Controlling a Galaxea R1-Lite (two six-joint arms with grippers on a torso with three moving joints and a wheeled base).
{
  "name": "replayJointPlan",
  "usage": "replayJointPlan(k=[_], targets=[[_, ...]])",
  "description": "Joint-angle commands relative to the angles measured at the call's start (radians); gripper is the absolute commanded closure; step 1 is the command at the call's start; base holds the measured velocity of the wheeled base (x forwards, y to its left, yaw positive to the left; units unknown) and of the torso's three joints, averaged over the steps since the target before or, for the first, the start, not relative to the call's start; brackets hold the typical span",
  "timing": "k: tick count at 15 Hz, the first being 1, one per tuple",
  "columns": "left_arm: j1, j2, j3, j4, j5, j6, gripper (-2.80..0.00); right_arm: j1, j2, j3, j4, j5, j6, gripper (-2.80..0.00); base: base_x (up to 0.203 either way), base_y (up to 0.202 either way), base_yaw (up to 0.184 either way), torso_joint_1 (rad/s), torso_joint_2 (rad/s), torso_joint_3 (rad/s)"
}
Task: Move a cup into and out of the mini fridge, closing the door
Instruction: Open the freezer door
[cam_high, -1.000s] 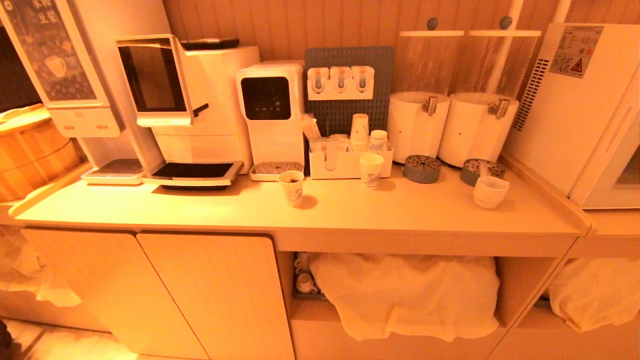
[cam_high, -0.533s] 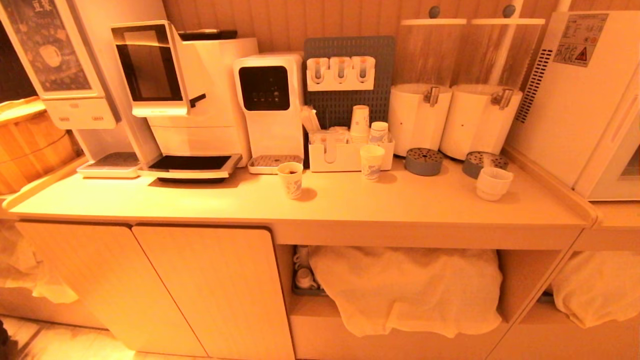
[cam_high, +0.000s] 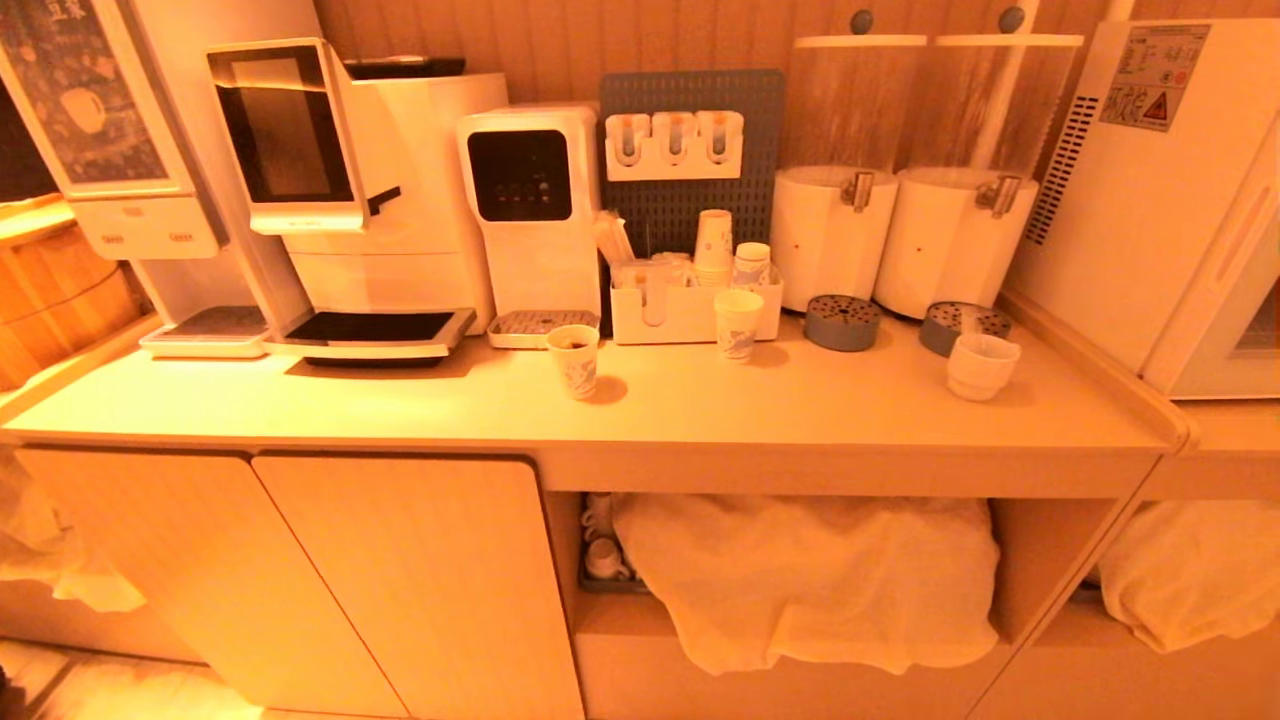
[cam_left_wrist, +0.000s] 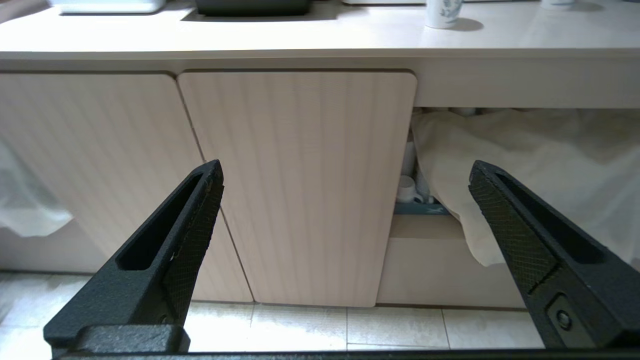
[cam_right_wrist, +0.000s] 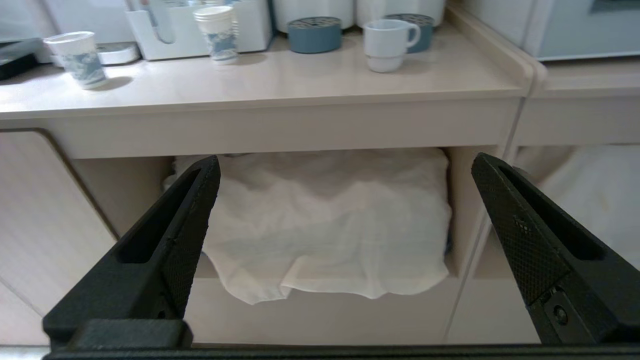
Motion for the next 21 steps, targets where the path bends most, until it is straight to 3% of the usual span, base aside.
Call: replayJointPlan(k=[1, 21], targets=[[0.0, 0.0, 0.0, 0.0, 0.001, 0.001, -2.8, 0.0, 0.001, 0.015, -0.001, 0.0, 0.001, -2.8, -0.003, -0.078, 0.009, 0.002, 0.0, 0.002], [0.0, 0.0, 0.0, 0.0, 0.001, -0.004, -2.8, 0.0, 0.001, 0.015, -0.001, 0.0, 0.001, -2.8, 0.0, -0.189, 0.001, 0.001, 0.0, 0.003]])
